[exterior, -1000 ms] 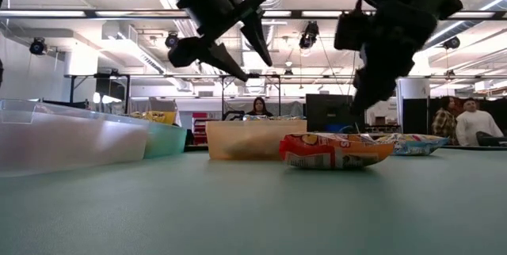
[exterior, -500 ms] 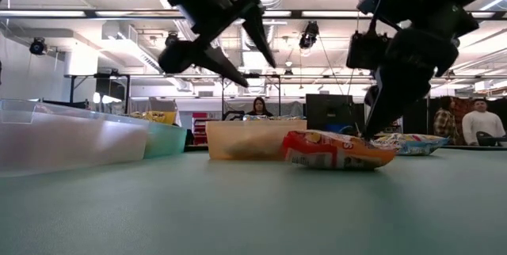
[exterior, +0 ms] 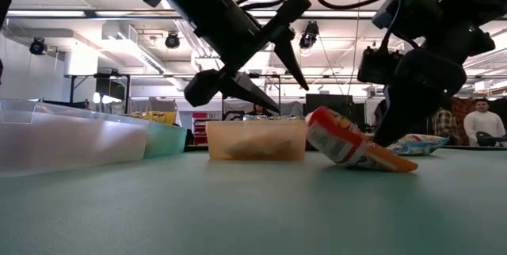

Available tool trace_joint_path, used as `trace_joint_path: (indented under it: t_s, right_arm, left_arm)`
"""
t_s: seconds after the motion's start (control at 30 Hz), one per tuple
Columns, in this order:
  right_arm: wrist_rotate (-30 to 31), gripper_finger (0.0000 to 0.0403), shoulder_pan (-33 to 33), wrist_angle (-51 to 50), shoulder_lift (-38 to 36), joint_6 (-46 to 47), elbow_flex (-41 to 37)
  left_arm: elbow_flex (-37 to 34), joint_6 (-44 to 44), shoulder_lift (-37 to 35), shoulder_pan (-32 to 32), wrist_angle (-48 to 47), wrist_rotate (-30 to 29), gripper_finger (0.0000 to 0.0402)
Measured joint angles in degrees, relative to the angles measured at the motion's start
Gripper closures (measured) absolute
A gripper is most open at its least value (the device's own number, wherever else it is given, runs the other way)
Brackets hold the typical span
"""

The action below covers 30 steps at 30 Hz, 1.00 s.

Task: Sort Maruchan noodles
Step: Put the orange noodle pack into the white bin

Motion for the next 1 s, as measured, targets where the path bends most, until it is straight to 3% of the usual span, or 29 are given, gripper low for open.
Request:
trace_joint_path:
  t_s: [0.63,1.0]
  right_arm:
    - [5.2,0.0255,0.0,2.3,0.0,1.8,-2.3]
    - [5.7,0.0255,0.0,4.9,0.0,2.6,-3.5]
  left_arm:
    - [0.0,-0.9,0.1,0.3,3.6,0.0,0.019]
    - [0.1,-0.5,3.2,1.4,4.0,0.1,0.015]
